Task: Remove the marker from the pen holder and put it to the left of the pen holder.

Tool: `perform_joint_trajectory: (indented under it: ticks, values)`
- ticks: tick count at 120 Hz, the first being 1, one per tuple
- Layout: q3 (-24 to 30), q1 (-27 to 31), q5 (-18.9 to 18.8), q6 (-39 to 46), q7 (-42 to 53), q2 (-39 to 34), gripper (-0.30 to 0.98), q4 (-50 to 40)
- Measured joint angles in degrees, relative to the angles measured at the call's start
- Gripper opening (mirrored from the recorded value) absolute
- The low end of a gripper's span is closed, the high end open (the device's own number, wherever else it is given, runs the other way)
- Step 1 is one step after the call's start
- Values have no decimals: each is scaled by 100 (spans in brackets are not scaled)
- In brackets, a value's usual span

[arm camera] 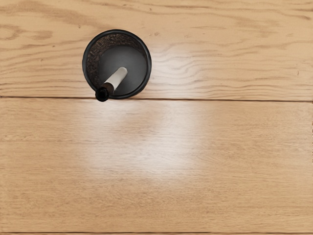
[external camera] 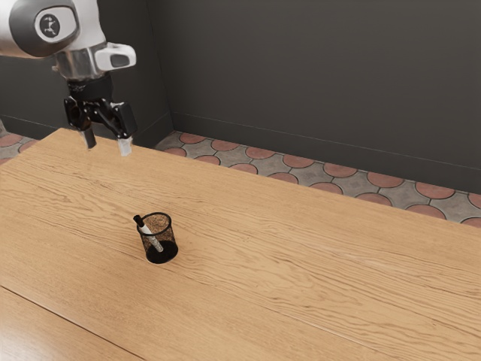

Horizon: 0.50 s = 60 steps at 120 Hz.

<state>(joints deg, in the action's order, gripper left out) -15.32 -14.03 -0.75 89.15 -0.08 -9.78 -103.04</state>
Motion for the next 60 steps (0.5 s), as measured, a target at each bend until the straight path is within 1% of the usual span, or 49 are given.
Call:
perform_joint_trajectory:
  ticks: [20,28,32,40,51,60]
  values:
    - [27,-155,-185,24,102,-26,69,184]
    - [24,-159,-254,30,123,96,69,358]
    - [10,-143,-313,26,134,342,69,548]
    - [-22,-27,-338,-218,126,1312,69,1065]
    - [-30,255,-191,-478,146,2360,69,1316]
    - [-17,449,-10,-588,159,2919,69,1406]
